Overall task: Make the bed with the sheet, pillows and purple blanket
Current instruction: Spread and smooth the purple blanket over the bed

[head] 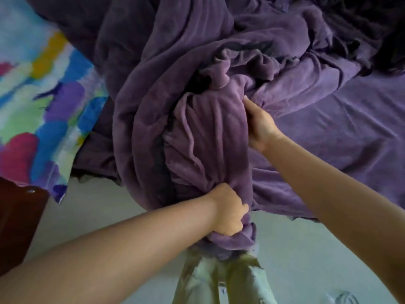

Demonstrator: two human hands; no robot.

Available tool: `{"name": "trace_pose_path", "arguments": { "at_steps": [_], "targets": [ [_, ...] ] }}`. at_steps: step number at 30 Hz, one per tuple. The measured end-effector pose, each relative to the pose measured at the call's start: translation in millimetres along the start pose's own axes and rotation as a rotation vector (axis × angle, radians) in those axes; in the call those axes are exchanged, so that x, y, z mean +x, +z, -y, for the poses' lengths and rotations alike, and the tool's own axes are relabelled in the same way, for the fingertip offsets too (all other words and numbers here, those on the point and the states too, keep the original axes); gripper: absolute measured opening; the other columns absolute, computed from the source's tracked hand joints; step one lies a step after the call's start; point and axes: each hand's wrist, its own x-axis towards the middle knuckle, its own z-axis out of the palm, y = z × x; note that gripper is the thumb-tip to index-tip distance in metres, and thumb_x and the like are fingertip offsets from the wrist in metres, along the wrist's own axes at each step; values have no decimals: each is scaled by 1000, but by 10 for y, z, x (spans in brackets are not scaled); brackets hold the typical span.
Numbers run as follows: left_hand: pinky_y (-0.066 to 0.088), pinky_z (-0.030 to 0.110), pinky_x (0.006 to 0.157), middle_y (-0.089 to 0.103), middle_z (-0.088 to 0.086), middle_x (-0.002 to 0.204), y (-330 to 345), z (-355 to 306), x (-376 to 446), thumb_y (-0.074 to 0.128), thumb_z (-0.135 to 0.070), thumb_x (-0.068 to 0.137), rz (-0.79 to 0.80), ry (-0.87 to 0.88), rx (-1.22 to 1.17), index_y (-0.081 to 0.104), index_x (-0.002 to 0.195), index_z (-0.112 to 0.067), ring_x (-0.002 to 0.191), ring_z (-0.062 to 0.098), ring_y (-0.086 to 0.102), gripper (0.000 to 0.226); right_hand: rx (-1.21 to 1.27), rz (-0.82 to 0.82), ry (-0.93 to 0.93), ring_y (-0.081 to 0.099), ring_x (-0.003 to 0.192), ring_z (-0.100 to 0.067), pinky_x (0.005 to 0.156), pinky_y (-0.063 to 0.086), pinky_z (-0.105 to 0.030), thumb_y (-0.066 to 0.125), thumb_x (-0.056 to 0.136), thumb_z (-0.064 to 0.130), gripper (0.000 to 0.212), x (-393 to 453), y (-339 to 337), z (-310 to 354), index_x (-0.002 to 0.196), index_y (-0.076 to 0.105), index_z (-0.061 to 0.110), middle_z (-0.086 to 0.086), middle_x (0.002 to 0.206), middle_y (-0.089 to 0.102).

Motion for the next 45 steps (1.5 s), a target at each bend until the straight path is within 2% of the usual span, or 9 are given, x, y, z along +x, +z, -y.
{"name": "trace_pose_path", "arguments": {
  "at_steps": [7, 10, 13, 18, 24, 32, 35, 39, 45],
  "targets": [
    [39, 38, 105, 42, 9, 147, 219, 128, -60, 39, -24, 99, 338, -576, -342, 36, 141, -7, 135, 28, 41, 46, 197, -18, -77, 56, 56, -13, 59, 50, -24, 45, 96, 24, 27, -66, 36, 50, 79, 61, 11, 2, 50, 64],
    [52, 18, 70, 59, 13, 132, 225, 225, -53, 39, -30, 99, 312, -832, -1165, 51, 127, 0, 101, 30, 64, 43, 314, 15, -74, 62, 53, -14, 52, 56, -21, 41, 97, 22, 27, -126, 91, 49, 83, 60, 7, -3, 60, 67],
    [48, 28, 95, 51, 12, 137, 193, 188, 92, 44, -39, 95, 21, -982, -2095, 46, 133, -4, 114, 29, 56, 52, 350, 25, -85, 62, 53, -16, 50, 56, -20, 41, 98, 22, 28, -139, 128, 68, 83, 59, 6, -5, 62, 67],
    [41, 31, 101, 63, 16, 126, 311, 12, 68, 69, -46, 74, -673, -1228, -1504, 63, 117, 1, 124, 26, 56, 64, 268, 22, -87, 61, 54, -14, 50, 52, -21, 41, 97, 25, 26, -93, 31, 130, 90, 58, 7, -5, 76, 64],
    [14, 59, 114, 27, 32, 146, 280, 793, -501, 71, -54, 69, -394, -1596, -835, 18, 142, 11, 138, 44, 25, 111, 317, 55, -118, 69, 69, -20, 48, 56, -23, 40, 97, 28, 32, -93, 83, 353, 119, 50, 7, -11, 100, 64],
    [7, 61, 113, 25, 17, 155, -474, 2017, -696, 27, -10, 98, -822, -1397, -155, 33, 142, -4, 145, 29, 22, 45, 250, 148, -236, 68, 80, -16, 71, 55, -34, 28, 99, 29, 32, 171, 135, 838, 97, 56, 13, -2, 80, 72],
    [51, 53, 87, 71, 2, 115, -275, 2008, -490, 42, -13, 85, -692, -1310, 96, 70, 104, -16, 102, 17, 69, 35, -362, 100, -255, 64, 90, -21, 67, 53, -32, 44, 90, 13, 17, 216, 10, 660, 99, 58, 7, -6, 87, 74],
    [58, 39, 71, 76, -3, 99, 61, 1967, -281, 44, -17, 76, -581, -1177, -156, 75, 92, -19, 87, 14, 74, 35, -1847, 272, -55, 55, 89, -14, 78, 44, -25, 56, 90, 20, 29, 156, -480, -144, 109, 62, -1, -20, 114, 65],
    [52, 21, 57, 75, 2, 85, 201, 1830, -274, 45, -13, 76, -517, -1061, 37, 73, 85, -16, 69, 19, 71, 29, -2332, 527, 103, 54, 119, -33, 95, 46, -42, 46, 94, 20, 33, 46, -741, -1264, 124, 51, 7, -14, 131, 54]
  ]
}}
